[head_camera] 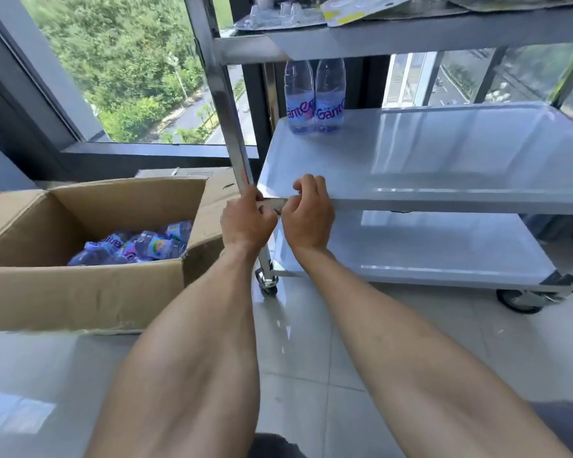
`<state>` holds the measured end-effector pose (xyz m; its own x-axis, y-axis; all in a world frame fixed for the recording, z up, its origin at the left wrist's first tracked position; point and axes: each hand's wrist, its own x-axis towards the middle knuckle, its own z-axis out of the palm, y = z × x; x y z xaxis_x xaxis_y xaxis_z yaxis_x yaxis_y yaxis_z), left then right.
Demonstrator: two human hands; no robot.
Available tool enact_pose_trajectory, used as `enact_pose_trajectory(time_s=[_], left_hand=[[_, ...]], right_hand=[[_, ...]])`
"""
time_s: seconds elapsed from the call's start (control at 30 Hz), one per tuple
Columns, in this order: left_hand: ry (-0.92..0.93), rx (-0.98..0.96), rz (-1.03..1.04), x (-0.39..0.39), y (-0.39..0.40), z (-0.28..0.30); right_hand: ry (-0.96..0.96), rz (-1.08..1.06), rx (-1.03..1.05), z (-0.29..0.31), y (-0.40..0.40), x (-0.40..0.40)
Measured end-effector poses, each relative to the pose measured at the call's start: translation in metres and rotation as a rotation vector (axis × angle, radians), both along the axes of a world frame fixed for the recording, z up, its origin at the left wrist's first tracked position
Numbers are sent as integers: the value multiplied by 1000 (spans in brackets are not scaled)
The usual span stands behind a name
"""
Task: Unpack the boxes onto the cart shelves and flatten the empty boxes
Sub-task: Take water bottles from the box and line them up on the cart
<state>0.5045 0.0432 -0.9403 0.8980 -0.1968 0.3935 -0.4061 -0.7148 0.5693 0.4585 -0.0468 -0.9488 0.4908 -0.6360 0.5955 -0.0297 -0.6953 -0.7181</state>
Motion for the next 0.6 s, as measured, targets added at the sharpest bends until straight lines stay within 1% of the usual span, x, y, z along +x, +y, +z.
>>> enact_pose_trajectory(time_s=[0.07, 0.1, 0.13, 0.2, 0.23, 0.27, 0.3, 0.4, 0.5, 0.57, 0.6], left_hand=[[-66, -32, -34, 0, 17, -1], [-106, -61, -14, 4, 23, 5], [-121, -123, 53, 10, 25, 15], [-59, -380, 285, 37, 33, 40], [5, -526, 389, 50, 40, 54], [74, -629, 469, 64, 53, 62], [127, -641, 515, 75, 70, 65], [280, -519, 605, 93, 123, 54], [403, -297, 758, 108, 175, 19], [475, -198, 800, 114, 198, -2], [502, -159, 796, 118, 206, -13]], right_hand=[[1, 77, 17, -10, 19, -1], [2, 114, 13, -13, 29, 0], [-4, 149, 5, -13, 39, 3], [-35, 217, 3, -12, 61, 10], [-54, 240, 12, -9, 70, 14], [-72, 264, 27, -6, 80, 18], [-91, 285, 43, -3, 89, 22], [-105, 339, 56, 14, 117, 36], [-148, 369, -32, 36, 144, 54], [-107, 384, -44, 48, 162, 72], [-35, 397, 0, 52, 171, 85]])
